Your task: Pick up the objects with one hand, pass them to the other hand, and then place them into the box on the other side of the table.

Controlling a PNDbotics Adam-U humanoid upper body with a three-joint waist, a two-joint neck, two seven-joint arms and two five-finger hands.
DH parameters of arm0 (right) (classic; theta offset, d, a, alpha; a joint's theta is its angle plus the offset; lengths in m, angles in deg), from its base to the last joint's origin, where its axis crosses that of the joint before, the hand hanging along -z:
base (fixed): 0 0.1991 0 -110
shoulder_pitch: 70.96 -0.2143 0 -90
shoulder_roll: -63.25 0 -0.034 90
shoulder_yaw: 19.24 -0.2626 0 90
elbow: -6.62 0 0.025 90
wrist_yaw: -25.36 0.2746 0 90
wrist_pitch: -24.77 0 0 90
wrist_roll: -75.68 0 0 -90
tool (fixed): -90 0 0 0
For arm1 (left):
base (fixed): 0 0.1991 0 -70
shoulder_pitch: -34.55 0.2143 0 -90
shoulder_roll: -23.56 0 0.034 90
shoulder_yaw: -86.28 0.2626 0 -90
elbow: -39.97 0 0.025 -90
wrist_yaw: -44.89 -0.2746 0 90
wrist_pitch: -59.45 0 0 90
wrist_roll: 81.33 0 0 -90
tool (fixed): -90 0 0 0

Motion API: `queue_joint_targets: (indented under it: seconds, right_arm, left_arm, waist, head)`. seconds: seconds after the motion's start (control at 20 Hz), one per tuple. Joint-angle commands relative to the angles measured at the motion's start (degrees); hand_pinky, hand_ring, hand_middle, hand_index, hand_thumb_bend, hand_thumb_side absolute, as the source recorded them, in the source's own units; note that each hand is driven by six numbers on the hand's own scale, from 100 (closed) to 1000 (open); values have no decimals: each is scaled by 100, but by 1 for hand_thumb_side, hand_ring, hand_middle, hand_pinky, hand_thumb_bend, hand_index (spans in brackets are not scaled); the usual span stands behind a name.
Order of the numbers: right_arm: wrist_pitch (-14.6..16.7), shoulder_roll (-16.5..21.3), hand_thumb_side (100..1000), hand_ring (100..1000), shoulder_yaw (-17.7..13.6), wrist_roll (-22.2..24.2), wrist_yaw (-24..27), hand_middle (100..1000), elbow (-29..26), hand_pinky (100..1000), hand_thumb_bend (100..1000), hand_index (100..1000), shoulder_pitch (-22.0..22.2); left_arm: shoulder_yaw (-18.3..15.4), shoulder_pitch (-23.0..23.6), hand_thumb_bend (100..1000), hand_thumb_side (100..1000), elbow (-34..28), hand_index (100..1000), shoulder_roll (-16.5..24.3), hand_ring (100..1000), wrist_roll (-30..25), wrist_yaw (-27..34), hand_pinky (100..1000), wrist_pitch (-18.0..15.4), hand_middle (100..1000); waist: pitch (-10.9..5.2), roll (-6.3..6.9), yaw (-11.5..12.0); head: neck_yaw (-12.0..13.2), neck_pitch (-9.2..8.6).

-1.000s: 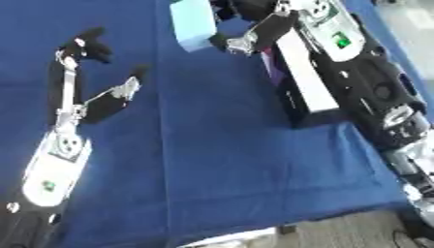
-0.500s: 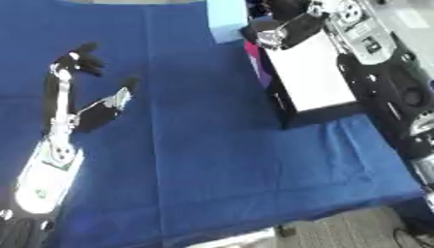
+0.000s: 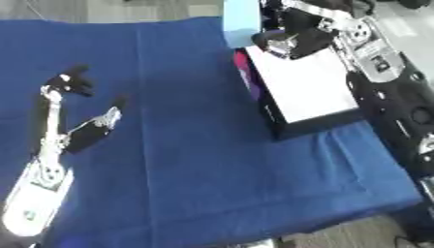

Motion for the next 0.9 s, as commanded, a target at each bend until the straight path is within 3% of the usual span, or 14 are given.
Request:
queue_joint_targets:
  seconds: [0.05,0.4,0.9]
  right_arm:
    - [-31,301,273,1000,-234,-164,-69,602,90,708,100,785,21]
    - [-51,373,257,1000,-459,-650,-369,599,471,706,100,781,185]
    - [220,370,222,1000,-542,-1262,-1107,597,1044,706,100,778,565]
  left_arm:
    - [-16,-56,562,437,-69,825,54,550,-4,-9,794,12,565]
    - [-59,-8,559,442,42,826,114,549,50,-64,794,37,569]
    - [-91,75,551,454,151,824,163,547,72,-24,795,30,569]
  waist:
    - [-242,75,-26]
    - [-277,72,-79]
    - [-344,44,-109]
  head:
    - [-81,-62]
    - [-146,68]
    - [-206,268]
